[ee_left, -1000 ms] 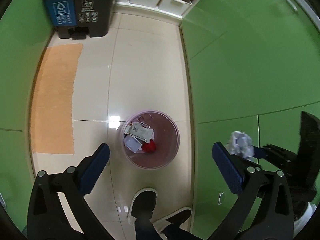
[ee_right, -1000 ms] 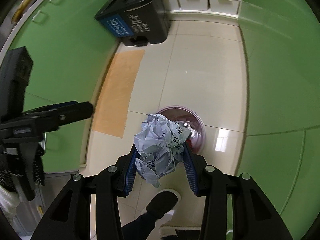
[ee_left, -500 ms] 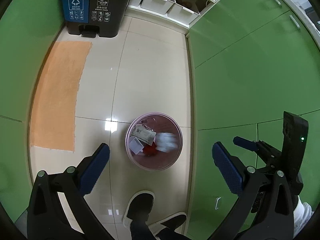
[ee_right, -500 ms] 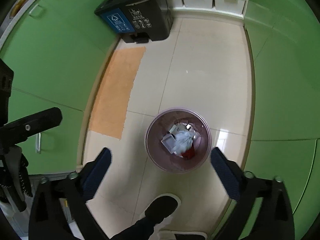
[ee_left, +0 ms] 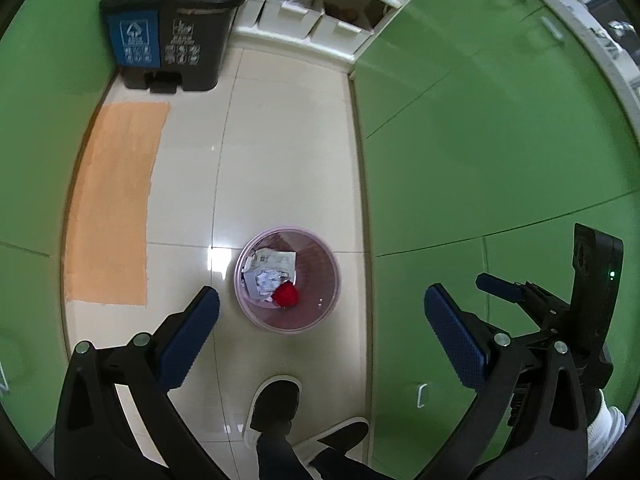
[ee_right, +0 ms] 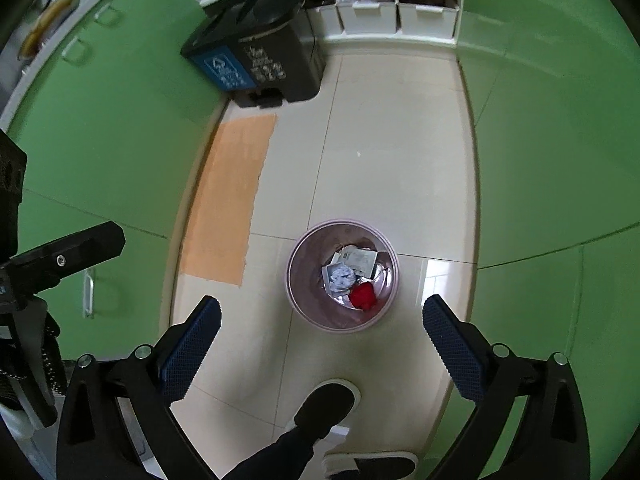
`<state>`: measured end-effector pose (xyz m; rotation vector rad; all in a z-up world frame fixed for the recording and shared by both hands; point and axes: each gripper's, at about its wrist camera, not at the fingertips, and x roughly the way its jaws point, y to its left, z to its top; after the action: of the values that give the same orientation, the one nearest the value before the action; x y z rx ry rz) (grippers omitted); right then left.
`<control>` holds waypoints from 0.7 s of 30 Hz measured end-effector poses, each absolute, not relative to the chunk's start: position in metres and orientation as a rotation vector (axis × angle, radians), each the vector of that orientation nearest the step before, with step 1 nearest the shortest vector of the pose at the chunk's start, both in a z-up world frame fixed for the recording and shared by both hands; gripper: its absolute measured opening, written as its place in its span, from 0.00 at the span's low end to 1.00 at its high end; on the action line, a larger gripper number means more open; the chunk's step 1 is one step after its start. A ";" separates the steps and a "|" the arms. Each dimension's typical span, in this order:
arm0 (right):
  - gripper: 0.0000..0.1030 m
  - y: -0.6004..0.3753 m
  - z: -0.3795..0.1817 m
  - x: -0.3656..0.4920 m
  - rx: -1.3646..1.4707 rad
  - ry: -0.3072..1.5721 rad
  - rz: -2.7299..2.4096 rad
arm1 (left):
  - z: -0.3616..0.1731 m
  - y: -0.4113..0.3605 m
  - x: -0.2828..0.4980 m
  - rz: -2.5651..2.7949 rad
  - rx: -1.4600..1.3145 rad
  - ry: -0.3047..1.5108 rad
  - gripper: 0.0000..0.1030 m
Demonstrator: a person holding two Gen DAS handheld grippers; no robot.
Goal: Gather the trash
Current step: 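Move both tools back up to the counter above the cable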
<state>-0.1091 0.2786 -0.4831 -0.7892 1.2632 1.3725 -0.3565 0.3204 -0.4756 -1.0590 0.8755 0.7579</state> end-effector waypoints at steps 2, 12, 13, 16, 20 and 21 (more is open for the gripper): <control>0.94 0.272 -0.463 -0.106 -0.778 1.248 1.370 | -0.458 0.316 -0.354 0.754 -1.048 0.869 0.97; 0.94 0.228 -0.317 -0.098 -0.666 1.191 1.372 | -0.316 0.278 -0.338 0.698 -0.996 0.820 0.97; 0.94 0.221 -0.298 -0.096 -0.652 1.176 1.372 | -0.301 0.275 -0.337 0.696 -0.985 0.812 0.97; 0.94 0.197 -0.234 -0.086 -0.589 1.124 1.370 | -0.245 0.266 -0.327 0.675 -0.943 0.784 0.97; 0.94 0.157 -0.165 -0.066 -0.506 1.047 1.350 | -0.177 0.253 -0.306 0.635 -0.847 0.751 0.97; 0.94 0.147 -0.151 -0.060 -0.489 1.028 1.341 | -0.165 0.249 -0.300 0.627 -0.828 0.747 0.97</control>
<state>-0.0603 0.1473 -0.1515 -0.4888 1.0276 1.3409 -0.3005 0.2489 -0.1647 -0.8282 0.7472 0.6266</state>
